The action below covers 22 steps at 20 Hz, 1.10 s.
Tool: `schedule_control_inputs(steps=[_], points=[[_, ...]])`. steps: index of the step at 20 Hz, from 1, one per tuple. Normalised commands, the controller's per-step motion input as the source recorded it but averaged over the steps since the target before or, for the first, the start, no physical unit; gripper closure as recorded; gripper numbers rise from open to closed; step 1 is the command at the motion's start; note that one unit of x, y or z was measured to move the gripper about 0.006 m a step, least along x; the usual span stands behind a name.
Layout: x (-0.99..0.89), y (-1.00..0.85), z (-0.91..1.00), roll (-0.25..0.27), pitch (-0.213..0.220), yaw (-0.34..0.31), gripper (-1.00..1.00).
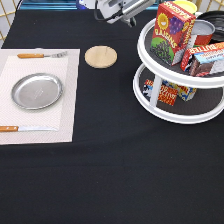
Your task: Pick up the bowl from the lazy Susan and put bowl on the plate
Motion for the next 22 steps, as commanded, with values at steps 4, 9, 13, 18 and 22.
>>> schedule_control_inputs(steps=[4,9,13,18,22], points=[[0.39,0.01,-0.18,0.059,0.002,-0.038,-1.0],[0.24,0.05,-0.31,0.005,0.033,-0.016,-1.0],[-0.04,-0.02,-0.32,0.033,0.0,-0.002,-1.0],[0.2,0.0,-0.11,0.016,0.017,0.0,-1.0],[0.36,-0.07,-0.07,0.031,0.002,0.003,-1.0]])
